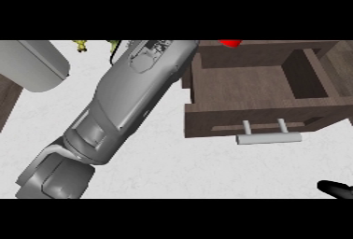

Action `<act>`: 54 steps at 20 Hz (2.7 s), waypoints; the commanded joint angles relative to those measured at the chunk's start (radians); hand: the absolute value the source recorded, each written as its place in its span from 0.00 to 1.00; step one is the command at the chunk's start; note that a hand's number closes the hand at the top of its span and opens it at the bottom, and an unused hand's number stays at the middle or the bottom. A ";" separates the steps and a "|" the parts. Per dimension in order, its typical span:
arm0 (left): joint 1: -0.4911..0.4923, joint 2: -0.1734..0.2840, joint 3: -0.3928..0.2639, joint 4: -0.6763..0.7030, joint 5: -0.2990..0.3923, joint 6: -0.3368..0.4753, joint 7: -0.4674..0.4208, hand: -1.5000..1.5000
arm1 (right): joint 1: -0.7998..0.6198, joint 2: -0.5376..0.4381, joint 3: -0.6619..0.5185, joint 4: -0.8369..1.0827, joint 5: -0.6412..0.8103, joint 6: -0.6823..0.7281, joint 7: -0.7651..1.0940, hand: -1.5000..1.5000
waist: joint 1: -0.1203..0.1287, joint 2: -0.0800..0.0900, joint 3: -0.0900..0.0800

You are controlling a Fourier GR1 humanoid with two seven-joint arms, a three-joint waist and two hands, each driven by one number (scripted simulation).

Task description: Pick up the can, place it into the drawer and close the drawer

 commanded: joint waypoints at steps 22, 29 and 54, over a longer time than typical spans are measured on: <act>-0.145 -0.001 -0.118 0.293 0.165 0.190 -0.151 0.00 | -0.087 -0.078 0.039 0.053 0.080 0.035 -0.030 0.00 | -0.050 0.021 0.002; -0.154 -0.001 -0.105 0.278 0.230 0.197 -0.173 0.00 | -0.143 -0.155 0.121 0.069 0.248 0.069 -0.106 0.00 | -0.042 0.022 0.001; -0.190 0.005 -0.074 0.291 0.254 0.179 -0.171 0.00 | -0.518 -0.142 0.453 0.921 0.980 -0.246 -0.361 0.00 | 0.065 0.004 0.000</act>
